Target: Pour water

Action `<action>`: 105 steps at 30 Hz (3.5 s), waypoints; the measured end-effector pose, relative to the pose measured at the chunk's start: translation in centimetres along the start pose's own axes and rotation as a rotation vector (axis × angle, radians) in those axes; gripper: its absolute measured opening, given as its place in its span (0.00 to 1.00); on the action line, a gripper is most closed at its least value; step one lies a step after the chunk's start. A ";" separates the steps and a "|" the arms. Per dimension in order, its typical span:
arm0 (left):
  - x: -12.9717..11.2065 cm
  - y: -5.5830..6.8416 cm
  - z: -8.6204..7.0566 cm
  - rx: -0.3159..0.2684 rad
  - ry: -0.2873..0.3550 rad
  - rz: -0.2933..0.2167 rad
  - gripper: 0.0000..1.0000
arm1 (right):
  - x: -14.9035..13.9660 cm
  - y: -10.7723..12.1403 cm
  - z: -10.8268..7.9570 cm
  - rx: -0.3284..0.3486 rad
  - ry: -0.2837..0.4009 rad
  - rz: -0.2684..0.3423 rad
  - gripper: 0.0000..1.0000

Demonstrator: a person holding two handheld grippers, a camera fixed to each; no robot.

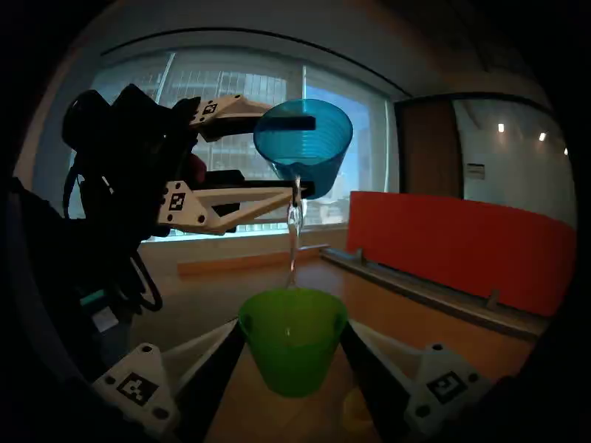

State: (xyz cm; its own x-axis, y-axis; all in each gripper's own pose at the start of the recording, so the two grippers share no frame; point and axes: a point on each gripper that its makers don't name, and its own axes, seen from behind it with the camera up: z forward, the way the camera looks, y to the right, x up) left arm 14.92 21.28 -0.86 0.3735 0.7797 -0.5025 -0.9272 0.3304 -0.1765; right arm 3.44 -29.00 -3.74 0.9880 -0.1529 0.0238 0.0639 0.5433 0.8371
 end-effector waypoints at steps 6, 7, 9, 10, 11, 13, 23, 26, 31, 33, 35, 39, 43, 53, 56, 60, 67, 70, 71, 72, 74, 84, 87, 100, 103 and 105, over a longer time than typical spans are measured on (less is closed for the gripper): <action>0.1 -0.1 -0.1 0.008 -0.001 0.022 0.82 | 0.0 0.1 -0.1 -0.002 0.001 0.000 0.90; 0.1 -0.1 -0.1 0.008 0.000 0.025 0.82 | -0.1 0.1 -0.1 -0.003 0.001 0.000 0.90; 0.1 0.1 -0.1 0.009 0.000 0.032 0.82 | -0.1 0.1 -0.1 -0.004 0.001 -0.001 0.90; 0.1 0.1 -0.1 0.009 0.000 0.036 0.82 | -0.1 0.1 -0.1 -0.004 0.001 -0.001 0.90; 0.1 0.2 -0.1 0.008 -0.001 0.040 0.82 | -0.1 0.2 -0.2 -0.005 0.001 -0.001 0.90; 0.0 0.1 -0.1 0.011 -0.002 0.049 0.82 | -0.2 0.2 -0.2 -0.006 0.000 -0.001 0.90; 0.2 -0.4 -0.3 0.024 -0.003 0.081 0.82 | -0.1 0.3 -0.3 -0.006 0.000 -0.005 0.90; 0.2 -0.6 -0.3 0.025 -0.002 0.088 0.82 | -0.1 0.3 -0.3 -0.006 -0.001 -0.007 0.90; 0.3 -0.9 -0.4 0.025 -0.001 0.105 0.82 | 0.0 0.2 -0.3 -0.005 0.001 -0.010 0.90; 0.3 -0.9 -0.4 0.024 -0.002 0.112 0.82 | 0.1 0.2 -0.2 -0.004 0.000 -0.011 0.90; 0.3 -1.0 -0.5 0.023 -0.004 0.117 0.82 | 0.1 0.1 -0.3 -0.004 0.001 -0.013 0.90; 0.3 -1.1 -0.5 0.018 -0.006 0.127 0.82 | 0.1 0.0 -0.3 -0.003 0.002 -0.014 0.90; 0.4 -1.1 -0.4 0.015 -0.005 0.141 0.82 | 0.1 0.0 -0.3 -0.003 0.003 -0.015 0.90; 0.8 -1.4 -0.4 0.012 -0.004 0.178 0.82 | 0.2 0.1 -0.3 -0.003 0.004 -0.016 0.90; 0.9 -1.5 -0.5 0.012 -0.005 0.192 0.82 | 0.2 0.1 -0.3 -0.003 0.004 -0.016 0.90; 1.0 -1.5 -0.5 0.014 -0.004 0.209 0.82 | 0.2 0.1 -0.4 -0.003 0.006 -0.016 0.90; 1.3 -1.6 -0.4 0.018 -0.004 0.236 0.82 | 0.2 0.1 -0.4 -0.002 0.008 -0.016 0.90; 1.4 -1.7 -0.4 0.021 -0.005 0.253 0.82 | 0.2 0.1 -0.5 -0.001 0.010 -0.016 0.90; 1.4 -1.7 -0.4 0.022 -0.005 0.262 0.82 | 0.3 0.1 -0.5 -0.002 0.010 -0.016 0.90; 1.5 -1.8 -0.4 0.022 -0.006 0.269 0.82 | 0.3 0.1 -0.5 -0.002 0.010 -0.016 0.90; 1.5 -1.6 -0.4 0.019 -0.008 0.279 0.82 | 0.3 0.1 -0.5 -0.003 0.011 -0.016 0.90; 2.2 -1.7 -0.1 0.019 -0.007 0.325 0.82 | 0.4 0.1 -0.6 -0.004 0.014 -0.015 0.90; 2.3 -1.7 -0.1 0.019 -0.005 0.336 0.82 | 0.5 0.1 -0.6 -0.003 0.016 -0.015 0.90; 3.0 -1.5 -0.2 0.036 0.001 0.421 0.82 | 0.6 0.3 -0.8 -0.007 0.020 -0.013 0.90; 3.2 -1.5 -0.2 0.039 0.004 0.438 0.82 | 0.6 0.3 -0.9 -0.011 0.020 -0.014 0.90; 3.3 -1.6 -0.2 0.041 0.005 0.446 0.82 | 0.6 0.4 -0.9 -0.012 0.019 -0.015 0.90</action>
State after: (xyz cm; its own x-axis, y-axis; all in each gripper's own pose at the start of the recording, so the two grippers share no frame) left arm 17.60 23.24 -2.41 -0.0627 0.8484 -0.5256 -0.9956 -0.0166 0.0920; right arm 4.16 -28.12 -3.91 0.9894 -0.1451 0.0007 0.0802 0.5513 0.8305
